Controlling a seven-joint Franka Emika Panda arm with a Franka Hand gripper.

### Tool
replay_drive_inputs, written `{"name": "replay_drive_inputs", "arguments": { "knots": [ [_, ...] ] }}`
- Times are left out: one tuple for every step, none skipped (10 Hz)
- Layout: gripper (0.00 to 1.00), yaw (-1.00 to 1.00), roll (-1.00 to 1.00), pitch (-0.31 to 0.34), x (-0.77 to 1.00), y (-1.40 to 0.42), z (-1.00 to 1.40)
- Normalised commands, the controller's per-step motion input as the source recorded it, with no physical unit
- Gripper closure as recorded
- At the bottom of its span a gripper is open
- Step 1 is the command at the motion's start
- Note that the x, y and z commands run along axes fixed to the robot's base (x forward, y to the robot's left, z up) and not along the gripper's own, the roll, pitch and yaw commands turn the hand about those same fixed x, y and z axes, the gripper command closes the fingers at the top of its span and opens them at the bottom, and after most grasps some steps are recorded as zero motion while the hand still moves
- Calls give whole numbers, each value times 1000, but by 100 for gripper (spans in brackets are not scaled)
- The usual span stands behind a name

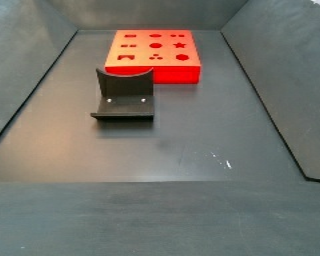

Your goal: Insert the hexagon object.

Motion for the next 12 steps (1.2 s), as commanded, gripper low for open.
{"name": "replay_drive_inputs", "arguments": {
  "knots": [
    [100, 40, 0, 0, 154, 180, -109],
    [100, 540, 0, -49, 117, 446, -231],
    [100, 626, 0, -67, 17, 437, -266],
    [100, 646, 0, -69, 0, 434, -266],
    [100, 591, 0, -50, 0, 491, -229],
    [100, 526, 0, -57, 0, 603, -311],
    [100, 429, -10, -86, -74, 746, -403],
    [100, 226, -24, -111, 0, 851, -423],
    [100, 189, 0, -171, -69, 720, -563],
    [100, 229, 0, -236, -286, 474, -771],
    [100, 317, 4, -169, -251, 243, -697],
    [100, 291, 49, -153, -174, 97, -649]
  ]
}}
